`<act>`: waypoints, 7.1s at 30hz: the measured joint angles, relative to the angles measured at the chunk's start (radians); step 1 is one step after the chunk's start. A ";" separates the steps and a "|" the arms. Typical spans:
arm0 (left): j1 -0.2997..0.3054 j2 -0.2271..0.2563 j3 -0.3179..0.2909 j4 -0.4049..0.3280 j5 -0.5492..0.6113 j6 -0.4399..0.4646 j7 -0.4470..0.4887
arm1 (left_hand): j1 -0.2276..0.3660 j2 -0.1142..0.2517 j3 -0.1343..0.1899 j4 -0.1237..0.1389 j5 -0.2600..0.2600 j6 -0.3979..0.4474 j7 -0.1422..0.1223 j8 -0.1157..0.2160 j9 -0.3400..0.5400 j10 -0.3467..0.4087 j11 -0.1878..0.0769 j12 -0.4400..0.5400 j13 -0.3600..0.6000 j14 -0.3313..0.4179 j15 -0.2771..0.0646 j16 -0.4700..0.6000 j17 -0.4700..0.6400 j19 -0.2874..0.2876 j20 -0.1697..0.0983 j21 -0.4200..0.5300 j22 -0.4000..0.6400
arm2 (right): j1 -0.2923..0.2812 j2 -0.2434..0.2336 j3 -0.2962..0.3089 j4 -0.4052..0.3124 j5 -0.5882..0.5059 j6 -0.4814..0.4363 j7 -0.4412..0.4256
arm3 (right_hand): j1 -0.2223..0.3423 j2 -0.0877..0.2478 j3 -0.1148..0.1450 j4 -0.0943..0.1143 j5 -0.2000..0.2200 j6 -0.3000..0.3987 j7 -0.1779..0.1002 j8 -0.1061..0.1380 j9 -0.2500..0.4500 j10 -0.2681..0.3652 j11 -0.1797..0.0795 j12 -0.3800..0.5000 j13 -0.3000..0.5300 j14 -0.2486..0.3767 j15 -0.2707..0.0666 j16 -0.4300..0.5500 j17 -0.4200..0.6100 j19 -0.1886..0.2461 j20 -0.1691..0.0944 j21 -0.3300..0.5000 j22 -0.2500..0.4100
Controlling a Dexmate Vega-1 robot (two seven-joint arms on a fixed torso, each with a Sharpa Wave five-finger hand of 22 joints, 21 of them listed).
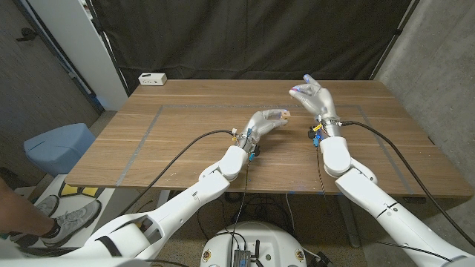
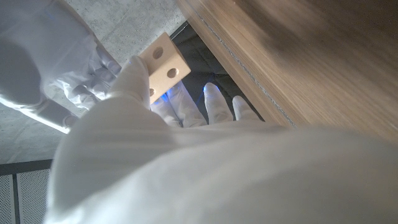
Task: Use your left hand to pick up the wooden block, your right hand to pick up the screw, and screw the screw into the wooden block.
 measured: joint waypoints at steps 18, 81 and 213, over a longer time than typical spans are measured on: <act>-0.003 -0.004 -0.001 0.003 -0.016 0.002 -0.019 | 0.000 0.000 -0.002 0.003 0.000 0.000 0.000 0.000 0.001 0.002 -0.002 -0.002 -0.001 0.000 0.000 0.000 0.000 0.000 0.000 0.000 0.000 | 0.000 0.062 -0.020 0.073 -0.080 0.078 -0.082 | 0.007 0.007 -0.004 -0.004 0.000 0.000 0.000 0.000 -0.010 -0.002 -0.013 -0.004 0.000 0.002 -0.001 0.000 0.000 0.000 0.000 0.000 0.000; 0.007 0.001 -0.002 -0.061 -0.092 0.094 -0.067 | -0.001 0.011 -0.006 -0.001 0.004 0.000 0.000 -0.008 0.000 -0.002 0.002 -0.012 0.005 0.000 0.000 0.000 0.000 -0.004 0.004 0.000 0.000 | -0.042 0.079 -0.019 0.083 -0.119 0.089 -0.113 | 0.041 0.025 -0.008 -0.010 0.000 -0.027 -0.019 -0.004 -0.023 -0.023 -0.034 -0.007 0.000 0.001 -0.001 0.000 0.000 0.000 0.000 0.000 0.000; -0.031 -0.025 0.011 0.002 -0.098 0.083 -0.083 | -0.006 0.016 -0.022 0.000 0.009 0.000 0.000 -0.008 0.001 0.003 0.005 -0.027 0.017 0.000 0.000 0.000 0.000 -0.004 0.003 0.000 0.000 | -0.015 0.086 -0.051 0.173 -0.074 0.096 -0.107 | 0.046 0.030 -0.023 -0.010 -0.004 -0.022 -0.014 0.023 -0.029 -0.021 -0.025 -0.007 0.000 0.001 -0.001 0.000 0.003 0.000 0.000 0.000 0.000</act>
